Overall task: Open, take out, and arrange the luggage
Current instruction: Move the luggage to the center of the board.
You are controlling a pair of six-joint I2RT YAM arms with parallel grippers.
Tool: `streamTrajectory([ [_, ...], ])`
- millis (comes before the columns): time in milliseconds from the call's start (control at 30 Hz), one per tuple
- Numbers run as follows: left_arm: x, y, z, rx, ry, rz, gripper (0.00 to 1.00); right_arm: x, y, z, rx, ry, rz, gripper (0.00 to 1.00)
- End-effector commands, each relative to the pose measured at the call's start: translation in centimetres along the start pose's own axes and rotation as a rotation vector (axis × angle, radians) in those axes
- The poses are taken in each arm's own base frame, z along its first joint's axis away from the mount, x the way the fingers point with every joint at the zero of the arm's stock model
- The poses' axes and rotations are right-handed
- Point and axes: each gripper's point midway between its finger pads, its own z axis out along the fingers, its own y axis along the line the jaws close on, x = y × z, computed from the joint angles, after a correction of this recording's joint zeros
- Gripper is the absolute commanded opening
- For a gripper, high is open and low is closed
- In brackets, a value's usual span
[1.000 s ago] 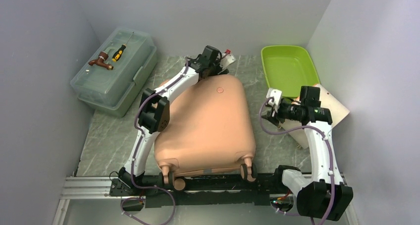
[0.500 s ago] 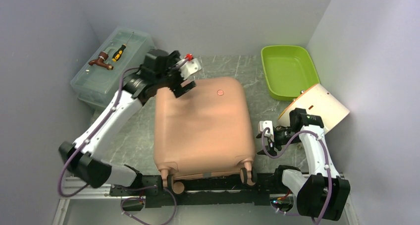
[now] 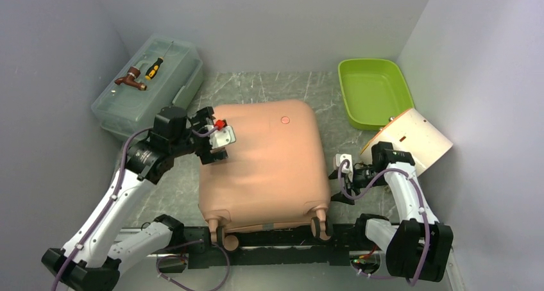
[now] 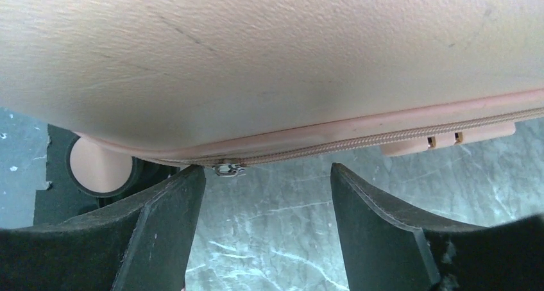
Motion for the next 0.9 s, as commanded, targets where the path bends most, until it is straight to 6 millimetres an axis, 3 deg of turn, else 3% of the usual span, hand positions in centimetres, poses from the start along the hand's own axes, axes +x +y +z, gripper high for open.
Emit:
streamTrajectory([
  [0,8.8,-6.2,0.1,0.166,0.298,-0.046,0.99,-1.3,-2.9,1.2,0.080,-0.092,-0.063,0.72],
  [100,9.9,-2.3,0.1,-0.046,0.353,-0.047,0.99,-0.9,-3.5,1.6,0.098,-0.076,-0.053,0.72],
  [167,9.2,-0.9,-1.0,-0.086,0.336,-0.068,0.99,-1.0,-3.8,1.7,0.109,-0.076,-0.038,0.72],
  [300,7.3,-1.2,-3.2,-0.037,0.304,-0.119,1.00,-1.0,-3.9,1.7,0.113,-0.076,-0.042,0.72],
  [433,9.4,-3.9,-4.1,0.071,0.415,-0.244,1.00,-1.1,-4.2,1.7,0.121,-0.076,-0.037,0.72],
  [533,11.3,-5.7,-3.6,0.125,0.472,-0.338,0.99,-1.5,-5.0,1.5,0.144,-0.082,-0.025,0.71],
  [667,12.4,-7.0,-1.9,0.174,0.465,-0.450,0.99,-2.3,-5.7,1.6,0.142,-0.092,-0.003,0.71],
  [867,14.2,-5.4,2.5,0.139,0.475,-0.505,1.00,-3.0,-6.5,2.5,0.121,-0.092,0.028,0.69],
])
